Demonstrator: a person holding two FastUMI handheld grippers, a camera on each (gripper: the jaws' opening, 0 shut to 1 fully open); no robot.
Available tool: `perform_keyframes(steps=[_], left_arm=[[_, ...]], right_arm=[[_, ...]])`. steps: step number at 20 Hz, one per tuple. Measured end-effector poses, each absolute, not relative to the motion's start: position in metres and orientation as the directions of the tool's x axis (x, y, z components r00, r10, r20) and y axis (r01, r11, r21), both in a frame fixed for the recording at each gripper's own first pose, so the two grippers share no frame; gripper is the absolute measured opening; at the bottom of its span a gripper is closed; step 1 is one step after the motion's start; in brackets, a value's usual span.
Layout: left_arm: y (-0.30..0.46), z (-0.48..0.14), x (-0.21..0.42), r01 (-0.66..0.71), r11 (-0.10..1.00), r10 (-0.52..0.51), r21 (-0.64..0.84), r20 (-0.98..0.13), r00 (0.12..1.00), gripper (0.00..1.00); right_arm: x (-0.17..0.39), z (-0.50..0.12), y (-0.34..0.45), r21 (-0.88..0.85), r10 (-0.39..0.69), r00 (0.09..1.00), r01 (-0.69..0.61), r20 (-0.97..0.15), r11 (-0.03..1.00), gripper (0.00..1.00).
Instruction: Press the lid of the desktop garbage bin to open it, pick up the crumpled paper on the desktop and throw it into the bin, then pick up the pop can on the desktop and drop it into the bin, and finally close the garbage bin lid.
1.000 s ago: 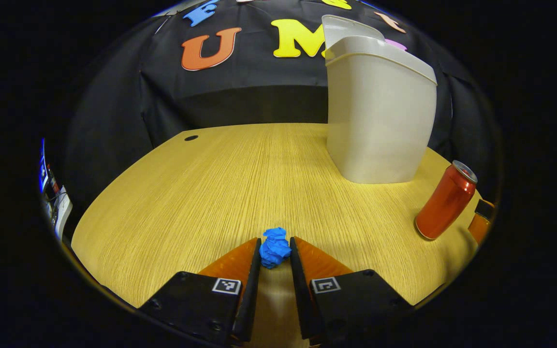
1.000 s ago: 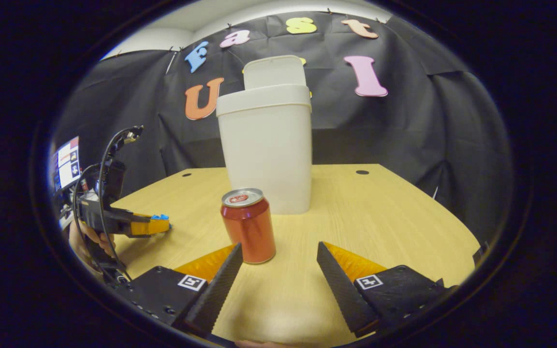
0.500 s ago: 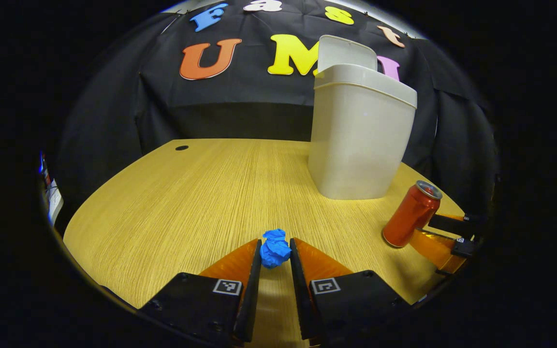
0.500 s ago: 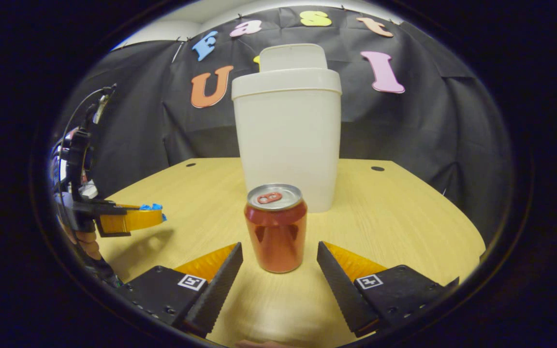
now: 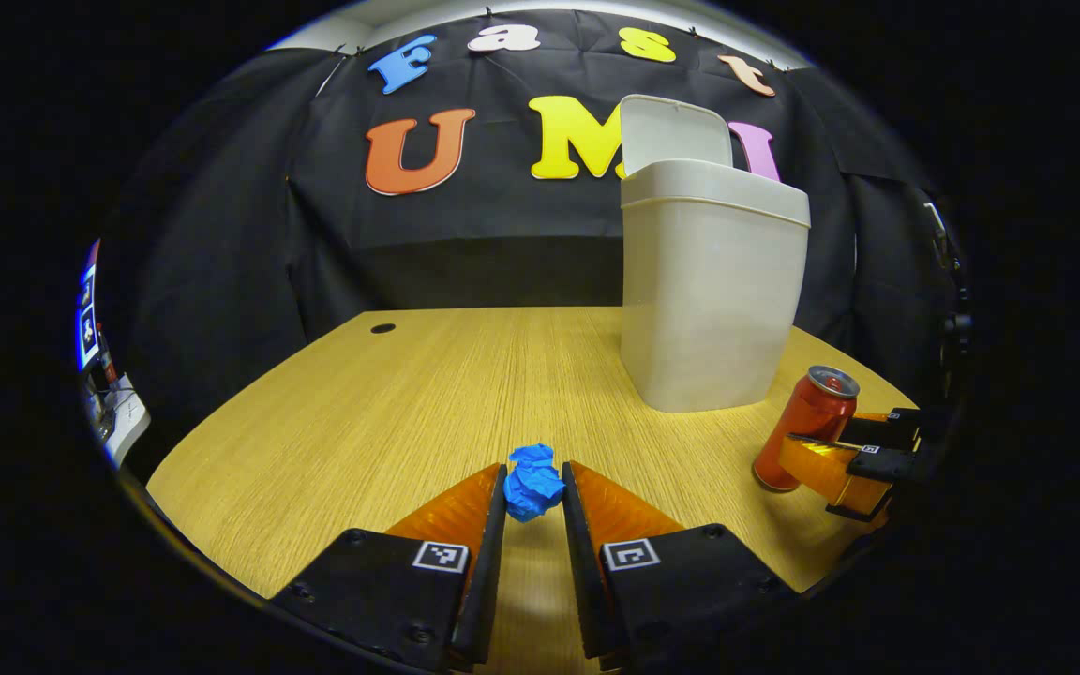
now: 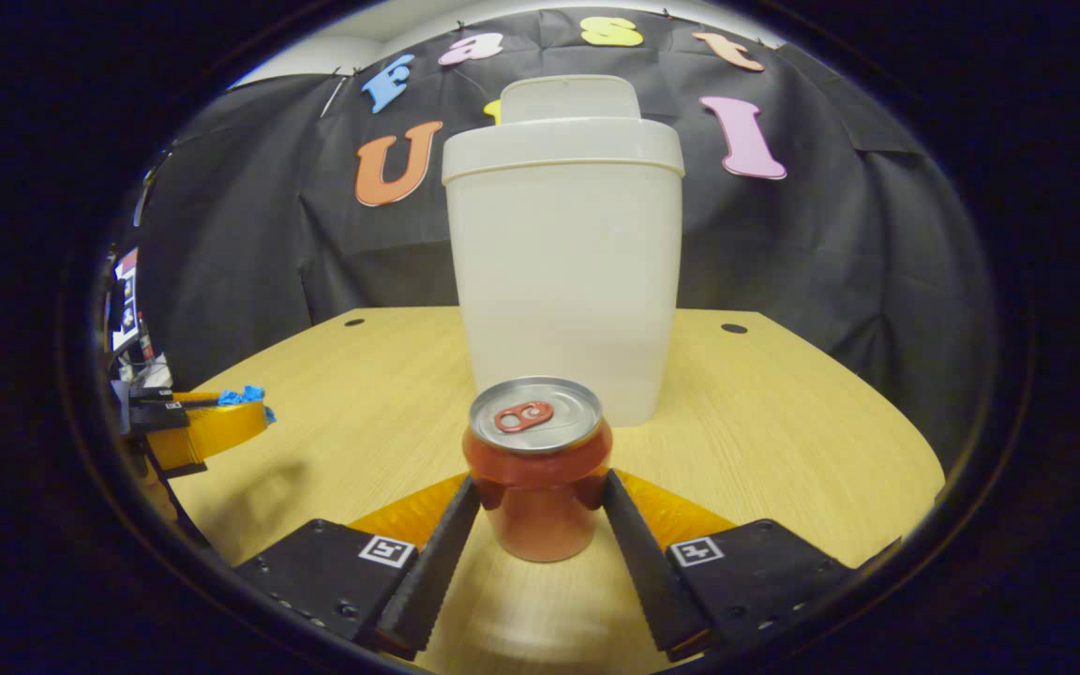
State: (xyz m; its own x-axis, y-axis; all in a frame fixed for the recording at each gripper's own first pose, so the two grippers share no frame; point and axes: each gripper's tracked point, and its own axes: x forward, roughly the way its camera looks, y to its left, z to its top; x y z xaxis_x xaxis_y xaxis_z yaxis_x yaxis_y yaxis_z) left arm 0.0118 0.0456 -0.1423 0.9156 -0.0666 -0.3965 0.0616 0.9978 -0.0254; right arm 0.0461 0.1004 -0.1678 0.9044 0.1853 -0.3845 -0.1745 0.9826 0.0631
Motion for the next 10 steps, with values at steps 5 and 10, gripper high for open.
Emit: perform_keyframes(steps=[5, 10], left_arm=[[0.045, -0.124, 0.009, 0.028, 1.000, -0.031, -0.014, -0.302, 0.953, 0.39], [0.035, -0.106, 0.006, 0.010, 1.000, -0.014, -0.017, -0.246, 0.969, 0.39]], right_arm=[[0.037, -0.143, 0.086, 0.052, 0.172, 0.927, -0.164, -0.334, 0.985, 0.81], [0.021, -0.093, 0.059, 0.052, 0.155, 0.963, -0.147, -0.223, 0.988, 0.81]])
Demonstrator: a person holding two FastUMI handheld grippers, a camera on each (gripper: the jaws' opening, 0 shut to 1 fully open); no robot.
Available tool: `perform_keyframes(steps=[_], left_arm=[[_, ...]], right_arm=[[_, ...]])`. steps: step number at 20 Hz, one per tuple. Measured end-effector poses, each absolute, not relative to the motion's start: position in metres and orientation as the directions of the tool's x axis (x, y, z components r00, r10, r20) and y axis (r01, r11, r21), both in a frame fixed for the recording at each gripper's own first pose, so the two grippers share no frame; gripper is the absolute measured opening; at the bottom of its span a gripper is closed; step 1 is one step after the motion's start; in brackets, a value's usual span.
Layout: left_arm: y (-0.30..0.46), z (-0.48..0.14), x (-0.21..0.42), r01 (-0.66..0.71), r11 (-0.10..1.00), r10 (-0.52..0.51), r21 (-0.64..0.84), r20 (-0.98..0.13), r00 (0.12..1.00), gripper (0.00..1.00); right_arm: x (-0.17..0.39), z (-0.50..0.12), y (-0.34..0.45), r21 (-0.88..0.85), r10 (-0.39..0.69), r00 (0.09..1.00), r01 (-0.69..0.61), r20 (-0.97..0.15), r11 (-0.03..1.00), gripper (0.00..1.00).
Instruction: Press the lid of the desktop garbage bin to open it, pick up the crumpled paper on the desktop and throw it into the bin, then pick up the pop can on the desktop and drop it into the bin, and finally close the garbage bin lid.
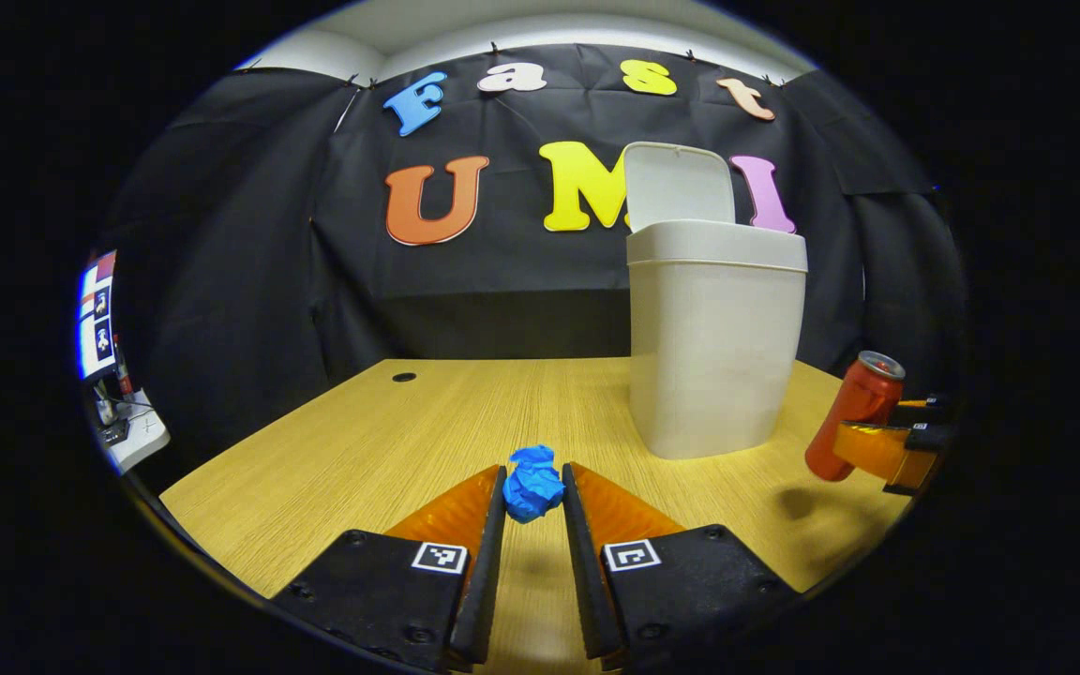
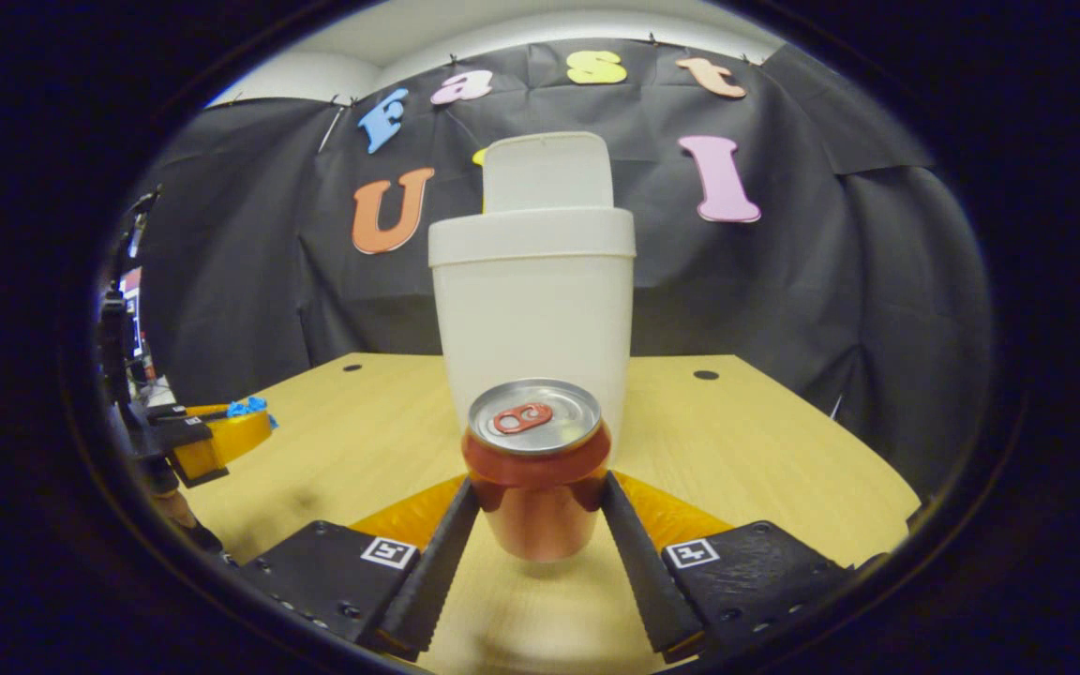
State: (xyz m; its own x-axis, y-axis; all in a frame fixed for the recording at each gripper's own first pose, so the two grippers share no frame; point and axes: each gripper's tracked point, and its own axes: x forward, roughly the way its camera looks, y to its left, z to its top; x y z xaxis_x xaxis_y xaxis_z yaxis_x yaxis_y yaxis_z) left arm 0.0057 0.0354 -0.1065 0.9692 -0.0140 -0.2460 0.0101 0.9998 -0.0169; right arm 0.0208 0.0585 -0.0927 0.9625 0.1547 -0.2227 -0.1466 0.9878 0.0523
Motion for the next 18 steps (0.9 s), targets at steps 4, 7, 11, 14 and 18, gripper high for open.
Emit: perform_keyframes(steps=[4, 7, 11, 14, 18], left_arm=[[0.034, -0.089, 0.009, -0.023, 0.999, 0.018, -0.022, -0.213, 0.977, 0.39], [0.031, -0.065, 0.018, -0.039, 0.999, 0.036, -0.014, -0.181, 0.983, 0.39], [0.013, -0.020, 0.031, -0.025, 1.000, 0.024, -0.012, -0.089, 0.996, 0.39], [-0.003, 0.014, 0.039, -0.008, 1.000, 0.008, -0.006, -0.003, 1.000, 0.38], [-0.030, 0.055, 0.054, 0.013, 1.000, -0.014, 0.012, 0.083, 0.996, 0.38]], right_arm=[[0.011, -0.047, 0.021, 0.032, 0.097, 0.987, -0.094, -0.129, 0.995, 0.81], [0.005, -0.017, -0.015, 0.025, 0.031, 0.997, -0.030, -0.064, 0.999, 0.80], [-0.003, 0.010, -0.059, 0.042, -0.045, 0.999, 0.045, -0.011, 0.998, 0.81], [-0.010, 0.022, -0.085, 0.054, -0.085, 0.996, 0.084, 0.015, 0.995, 0.80], [-0.016, 0.026, -0.105, 0.080, -0.098, 0.995, 0.096, 0.022, 0.992, 0.80]])
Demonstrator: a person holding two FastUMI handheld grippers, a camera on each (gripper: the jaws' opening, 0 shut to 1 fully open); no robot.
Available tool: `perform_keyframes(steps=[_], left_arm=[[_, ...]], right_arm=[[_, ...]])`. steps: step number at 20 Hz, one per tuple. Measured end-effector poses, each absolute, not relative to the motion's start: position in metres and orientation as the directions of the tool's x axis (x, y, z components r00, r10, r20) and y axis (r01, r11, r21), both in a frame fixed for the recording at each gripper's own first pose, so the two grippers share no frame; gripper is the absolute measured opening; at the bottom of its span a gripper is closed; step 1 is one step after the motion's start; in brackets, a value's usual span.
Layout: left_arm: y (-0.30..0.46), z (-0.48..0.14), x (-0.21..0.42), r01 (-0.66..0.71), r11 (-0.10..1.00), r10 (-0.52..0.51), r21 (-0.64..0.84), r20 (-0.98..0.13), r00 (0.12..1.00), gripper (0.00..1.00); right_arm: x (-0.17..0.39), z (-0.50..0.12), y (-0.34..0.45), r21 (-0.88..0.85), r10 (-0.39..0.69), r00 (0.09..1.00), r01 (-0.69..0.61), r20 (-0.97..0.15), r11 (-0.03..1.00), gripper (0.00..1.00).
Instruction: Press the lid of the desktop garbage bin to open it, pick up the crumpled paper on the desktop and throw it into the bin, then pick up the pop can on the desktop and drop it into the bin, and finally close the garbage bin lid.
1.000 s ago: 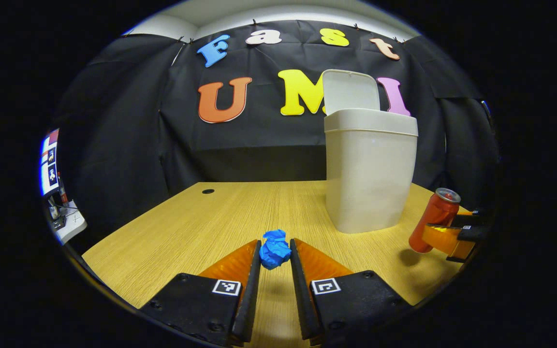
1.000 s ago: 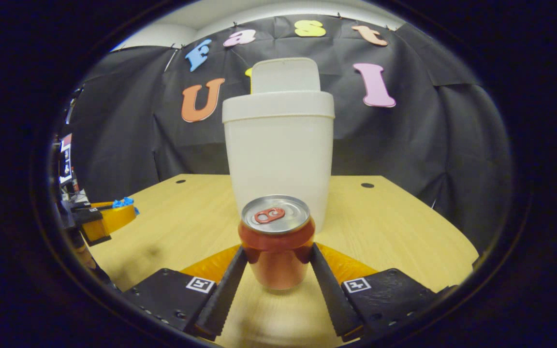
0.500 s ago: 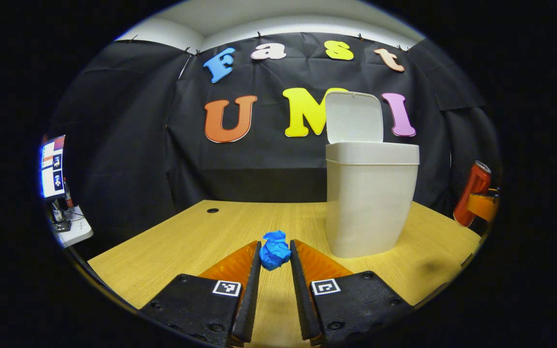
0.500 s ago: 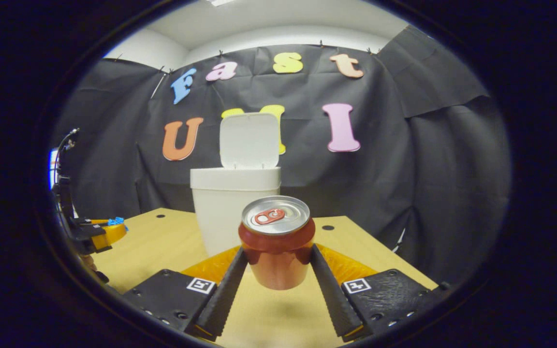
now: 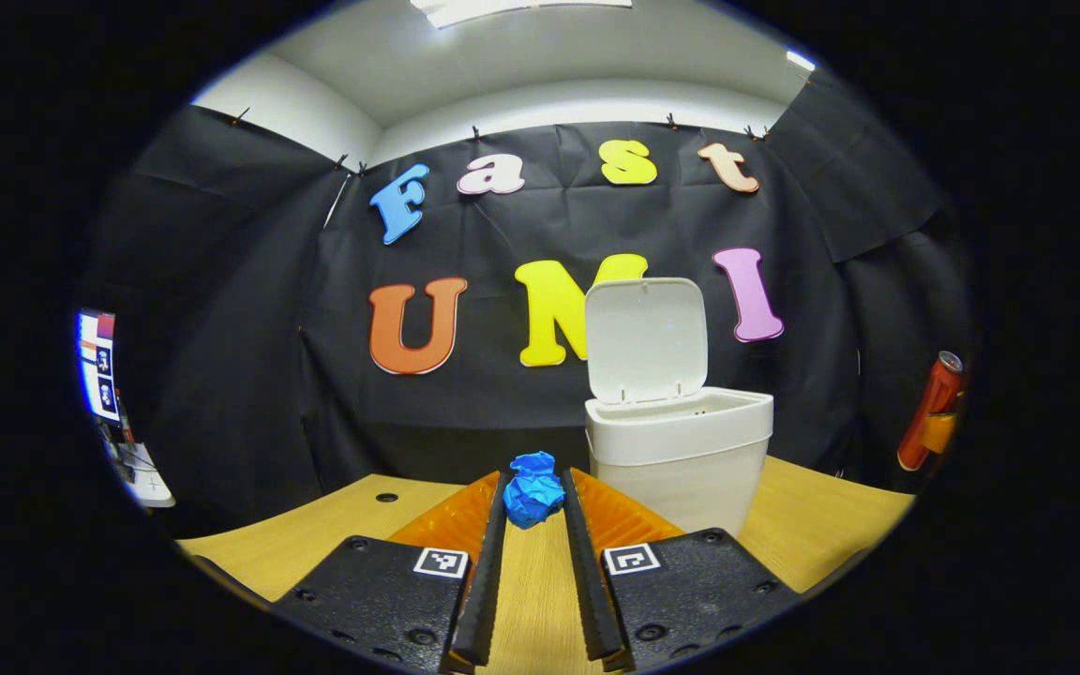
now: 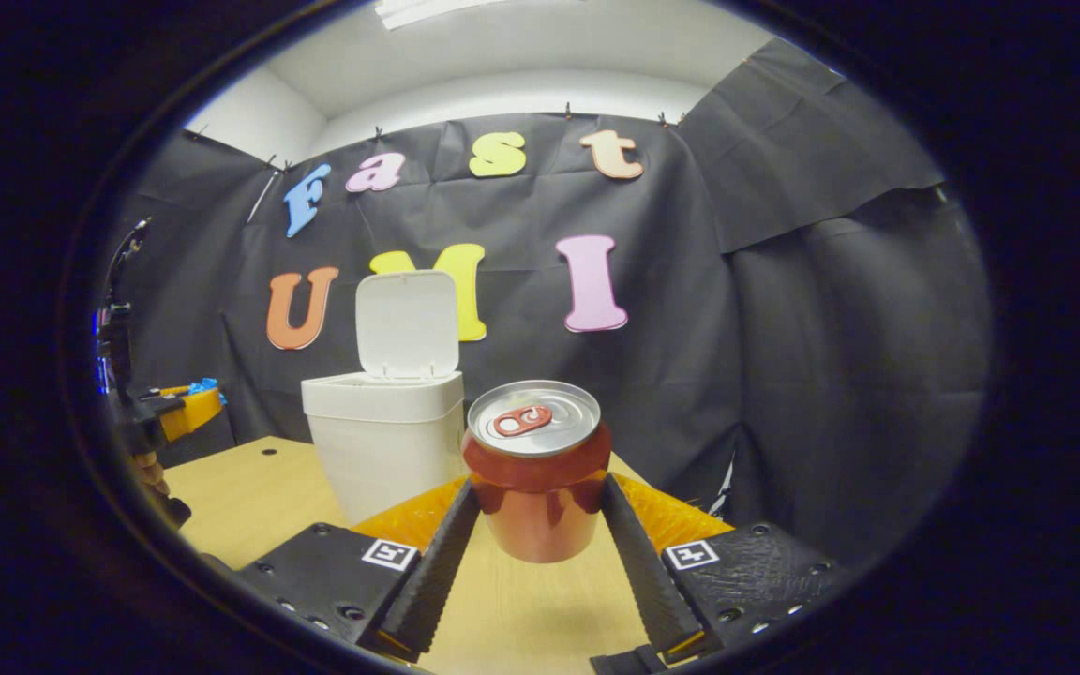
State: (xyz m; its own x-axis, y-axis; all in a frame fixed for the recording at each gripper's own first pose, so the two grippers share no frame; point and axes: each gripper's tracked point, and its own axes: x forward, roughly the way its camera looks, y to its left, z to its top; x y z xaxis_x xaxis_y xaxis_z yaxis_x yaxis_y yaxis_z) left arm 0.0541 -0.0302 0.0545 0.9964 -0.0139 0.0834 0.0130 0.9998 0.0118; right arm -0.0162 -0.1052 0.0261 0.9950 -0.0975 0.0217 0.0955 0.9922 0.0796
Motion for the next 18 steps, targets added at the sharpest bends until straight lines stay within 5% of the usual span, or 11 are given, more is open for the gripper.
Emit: perform_keyframes(steps=[9, 18], left_arm=[[-0.077, 0.126, 0.125, 0.052, 0.999, -0.053, 0.008, 0.170, 0.984, 0.38], [-0.131, 0.125, 0.217, 0.176, 0.983, -0.167, -0.051, 0.144, 0.975, 0.38]], right_arm=[[-0.026, 0.033, -0.122, 0.089, -0.083, 0.996, 0.079, 0.039, 0.993, 0.81], [-0.020, 0.021, -0.108, 0.057, -0.047, 0.998, 0.045, 0.030, 0.997, 0.81]])
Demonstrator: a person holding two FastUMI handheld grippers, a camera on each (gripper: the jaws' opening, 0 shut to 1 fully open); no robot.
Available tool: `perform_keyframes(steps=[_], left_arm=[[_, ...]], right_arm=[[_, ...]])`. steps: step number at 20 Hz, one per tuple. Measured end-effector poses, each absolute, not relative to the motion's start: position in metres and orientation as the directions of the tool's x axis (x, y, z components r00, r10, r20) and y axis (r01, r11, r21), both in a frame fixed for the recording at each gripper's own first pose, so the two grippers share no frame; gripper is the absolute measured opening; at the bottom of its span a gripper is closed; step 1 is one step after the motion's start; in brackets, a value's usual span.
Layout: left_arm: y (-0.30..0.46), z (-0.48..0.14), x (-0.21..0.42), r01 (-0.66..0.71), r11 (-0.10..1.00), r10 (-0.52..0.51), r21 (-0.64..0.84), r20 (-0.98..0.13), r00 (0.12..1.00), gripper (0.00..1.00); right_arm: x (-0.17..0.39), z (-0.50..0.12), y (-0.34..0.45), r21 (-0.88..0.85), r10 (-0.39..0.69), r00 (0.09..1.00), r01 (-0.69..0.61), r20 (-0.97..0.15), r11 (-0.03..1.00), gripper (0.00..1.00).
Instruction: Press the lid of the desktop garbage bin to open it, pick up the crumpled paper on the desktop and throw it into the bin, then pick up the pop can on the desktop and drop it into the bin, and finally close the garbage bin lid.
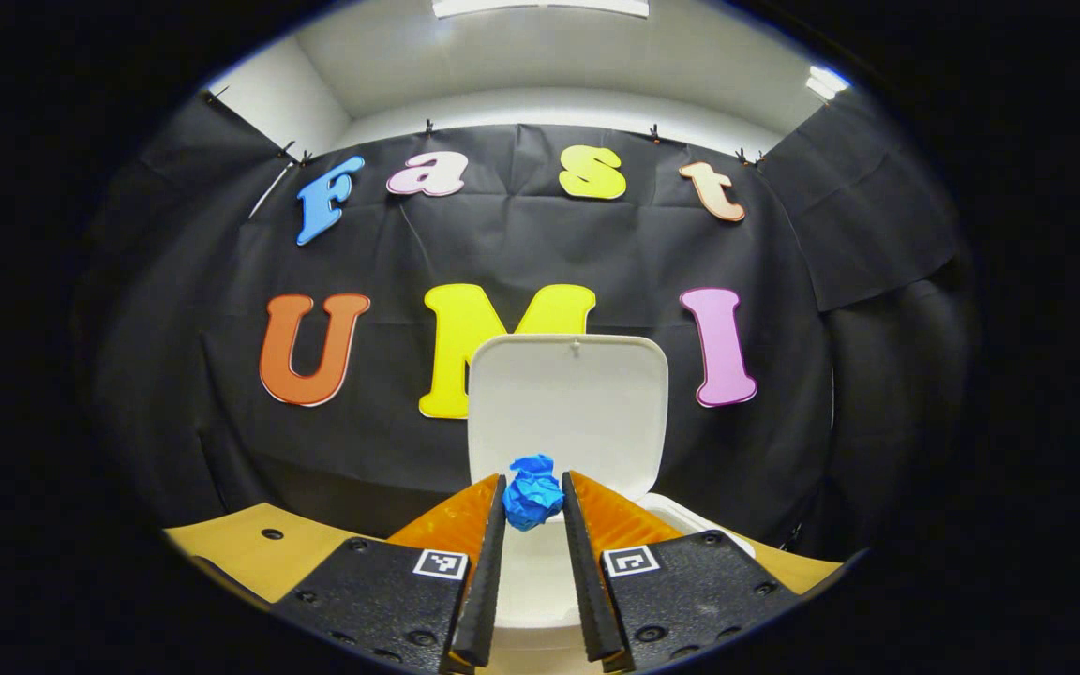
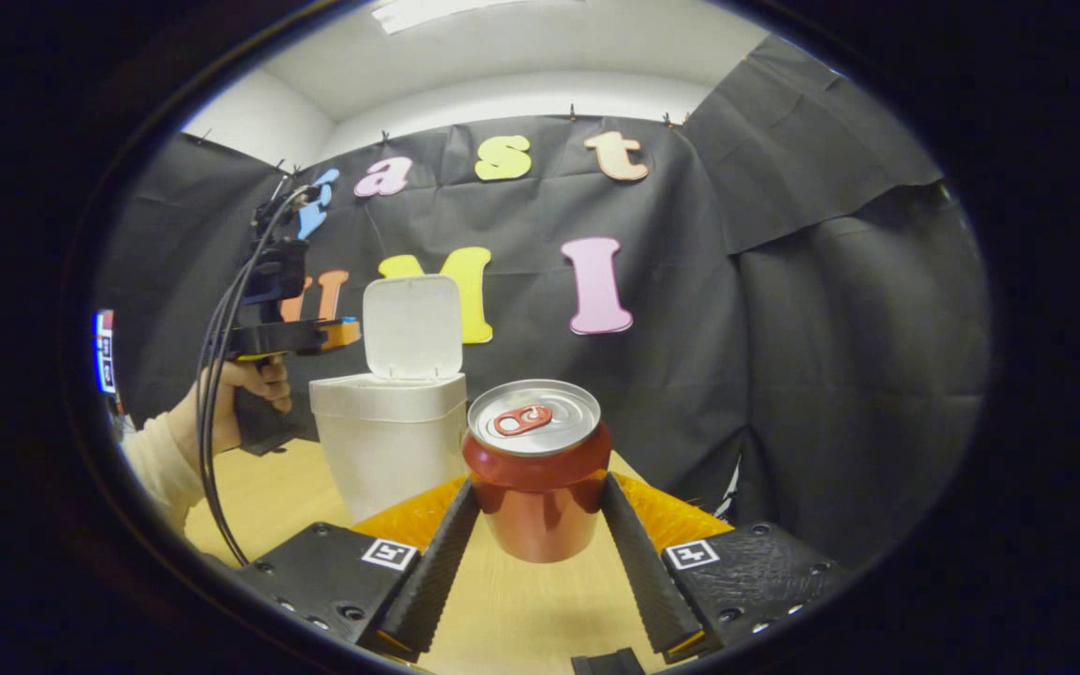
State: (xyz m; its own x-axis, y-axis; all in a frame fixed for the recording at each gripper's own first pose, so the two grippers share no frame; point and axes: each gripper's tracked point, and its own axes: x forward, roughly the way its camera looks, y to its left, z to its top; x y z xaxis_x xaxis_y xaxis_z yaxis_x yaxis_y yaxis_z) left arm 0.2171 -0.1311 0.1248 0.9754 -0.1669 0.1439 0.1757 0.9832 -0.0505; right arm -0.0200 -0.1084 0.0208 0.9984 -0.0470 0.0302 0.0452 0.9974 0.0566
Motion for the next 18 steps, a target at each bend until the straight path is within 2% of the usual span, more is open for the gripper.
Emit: perform_keyframes(steps=[2, 7, 11, 12, 13, 14, 16, 17, 18], left_arm=[[-0.135, 0.117, 0.228, 0.177, 0.984, -0.173, -0.022, 0.123, 0.977, 0.38], [-0.154, 0.097, 0.236, 0.223, 0.973, -0.218, -0.058, 0.076, 0.973, 0.40], [-0.169, 0.092, 0.230, 0.272, 0.960, -0.268, -0.070, 0.059, 0.962, 0.45], [-0.169, 0.094, 0.228, 0.280, 0.957, -0.276, -0.075, 0.061, 0.959, 0.51], [-0.170, 0.094, 0.226, 0.292, 0.953, -0.288, -0.083, 0.063, 0.956, 0.50], [-0.170, 0.095, 0.222, 0.298, 0.951, -0.293, -0.087, 0.063, 0.954, 0.67], [-0.168, 0.096, 0.217, 0.305, 0.948, -0.300, -0.087, 0.064, 0.952, 0.77], [-0.165, 0.097, 0.214, 0.302, 0.950, -0.297, -0.085, 0.062, 0.953, 0.77], [-0.161, 0.098, 0.211, 0.296, 0.951, -0.291, -0.086, 0.060, 0.955, 0.86]], right_arm=[[-0.017, 0.017, -0.105, 0.034, -0.044, 0.998, 0.042, 0.034, 0.999, 0.81], [-0.008, -0.002, -0.104, -0.001, -0.044, 0.999, 0.045, 0.014, 0.999, 0.81], [0.006, -0.016, -0.090, 0.051, 0.003, 1.000, -0.002, -0.026, 0.999, 0.81], [0.009, -0.019, -0.086, 0.058, 0.013, 0.999, -0.011, -0.037, 0.998, 0.81], [0.012, -0.021, -0.084, 0.062, 0.018, 0.999, -0.015, -0.044, 0.998, 0.81], [0.013, -0.023, -0.083, 0.065, 0.018, 0.999, -0.014, -0.049, 0.998, 0.81], [0.014, -0.026, -0.081, 0.073, 0.021, 0.998, -0.017, -0.056, 0.997, 0.81], [0.015, -0.029, -0.079, 0.078, 0.026, 0.998, -0.021, -0.060, 0.997, 0.81], [0.015, -0.030, -0.077, 0.081, 0.030, 0.998, -0.025, -0.064, 0.996, 0.81]])
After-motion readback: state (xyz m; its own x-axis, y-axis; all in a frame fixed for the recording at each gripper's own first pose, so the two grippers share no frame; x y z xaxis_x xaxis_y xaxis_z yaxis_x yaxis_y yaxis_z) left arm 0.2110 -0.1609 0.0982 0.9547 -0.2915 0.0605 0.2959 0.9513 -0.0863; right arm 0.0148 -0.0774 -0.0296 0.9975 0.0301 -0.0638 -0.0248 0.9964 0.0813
